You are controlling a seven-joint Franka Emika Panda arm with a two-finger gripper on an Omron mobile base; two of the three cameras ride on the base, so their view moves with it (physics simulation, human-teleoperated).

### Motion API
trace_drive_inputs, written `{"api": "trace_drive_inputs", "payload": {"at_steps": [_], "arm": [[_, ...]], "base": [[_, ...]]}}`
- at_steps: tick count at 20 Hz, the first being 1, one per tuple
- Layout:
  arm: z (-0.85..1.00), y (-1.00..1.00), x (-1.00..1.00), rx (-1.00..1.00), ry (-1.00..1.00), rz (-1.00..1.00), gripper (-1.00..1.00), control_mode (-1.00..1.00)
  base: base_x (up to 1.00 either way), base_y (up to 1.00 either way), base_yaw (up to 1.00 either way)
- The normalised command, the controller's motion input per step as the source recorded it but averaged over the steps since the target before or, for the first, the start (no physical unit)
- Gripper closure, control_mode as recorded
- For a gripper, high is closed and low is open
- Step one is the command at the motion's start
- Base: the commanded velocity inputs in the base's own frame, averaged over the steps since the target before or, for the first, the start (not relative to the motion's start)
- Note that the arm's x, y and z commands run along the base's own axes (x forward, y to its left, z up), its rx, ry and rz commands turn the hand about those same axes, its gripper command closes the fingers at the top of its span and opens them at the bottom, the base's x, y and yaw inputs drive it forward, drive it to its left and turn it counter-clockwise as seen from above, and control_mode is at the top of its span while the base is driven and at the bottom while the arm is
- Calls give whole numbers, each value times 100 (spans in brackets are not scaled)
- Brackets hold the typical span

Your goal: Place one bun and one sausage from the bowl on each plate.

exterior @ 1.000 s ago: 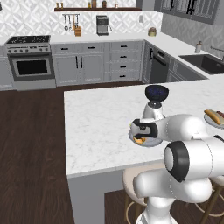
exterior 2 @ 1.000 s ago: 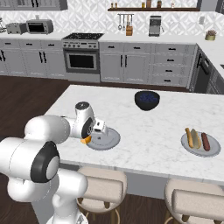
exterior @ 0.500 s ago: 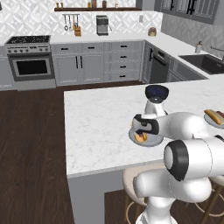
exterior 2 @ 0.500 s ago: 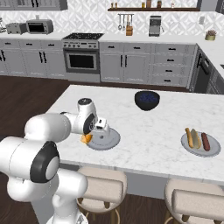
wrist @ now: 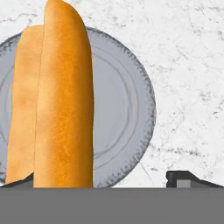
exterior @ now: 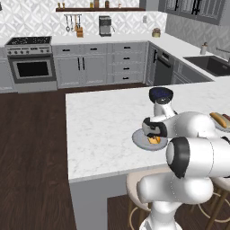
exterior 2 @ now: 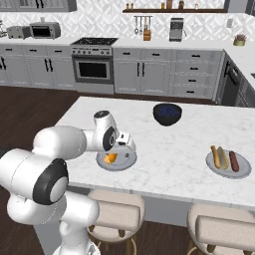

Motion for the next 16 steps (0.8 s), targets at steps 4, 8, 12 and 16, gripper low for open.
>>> {"api": "trace_drive_inputs", "payload": {"at_steps": [4, 8, 12, 16], "arm": [[-36, 18, 0, -27, 0, -4, -100, -100], [-11, 12, 0, 0, -2, -1, -100, -100], [0, 3, 1, 0, 0, 0, -100, -100], [-6, 30, 1, 0, -2, 0, -100, -100]], "base": [[0, 0, 0], [0, 0, 0], [0, 0, 0], [0, 0, 0]]}}
